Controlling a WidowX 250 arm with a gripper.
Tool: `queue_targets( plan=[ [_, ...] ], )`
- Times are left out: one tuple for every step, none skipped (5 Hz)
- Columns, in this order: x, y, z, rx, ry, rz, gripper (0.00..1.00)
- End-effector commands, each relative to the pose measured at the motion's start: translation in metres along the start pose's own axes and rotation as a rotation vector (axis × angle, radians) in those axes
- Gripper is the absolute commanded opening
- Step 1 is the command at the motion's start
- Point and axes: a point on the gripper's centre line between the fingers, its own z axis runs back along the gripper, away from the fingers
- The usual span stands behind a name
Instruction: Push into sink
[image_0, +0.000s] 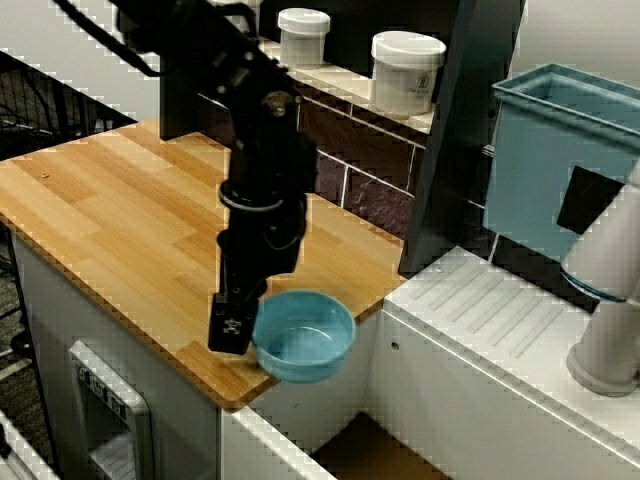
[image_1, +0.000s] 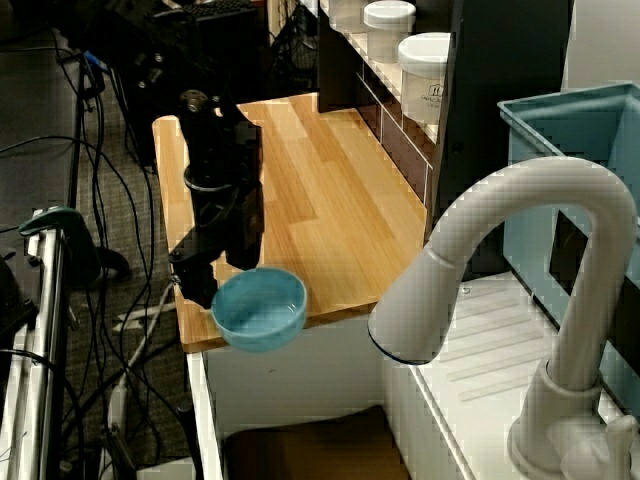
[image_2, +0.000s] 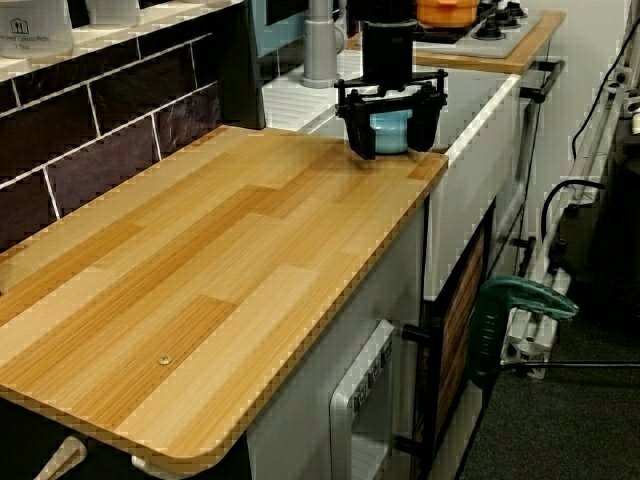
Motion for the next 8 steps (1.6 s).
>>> queue_targets(
  plan=[
    [0.025, -0.004, 0.004, 0.004, -0.007, -0.042, 1.00],
    [0.043, -0.012, 0.005, -0.015, -0.002, -0.065, 1.00],
    [0.054, -0.011, 0.015, 0.070, -0.037, 0.005, 1.00],
    [0.050, -0.002, 0.027, 0.133, -0.070, 0.076, 1.00],
    [0.050, -0.002, 0.027, 0.133, -0.070, 0.076, 1.00],
    [0.050, -0.002, 0.027, 0.133, -0.070, 0.076, 1.00],
    [0.050, -0.002, 0.027, 0.133, -0.070, 0.076, 1.00],
    [0.050, -0.002, 0.027, 0.133, -0.070, 0.076, 1.00]
  ],
)
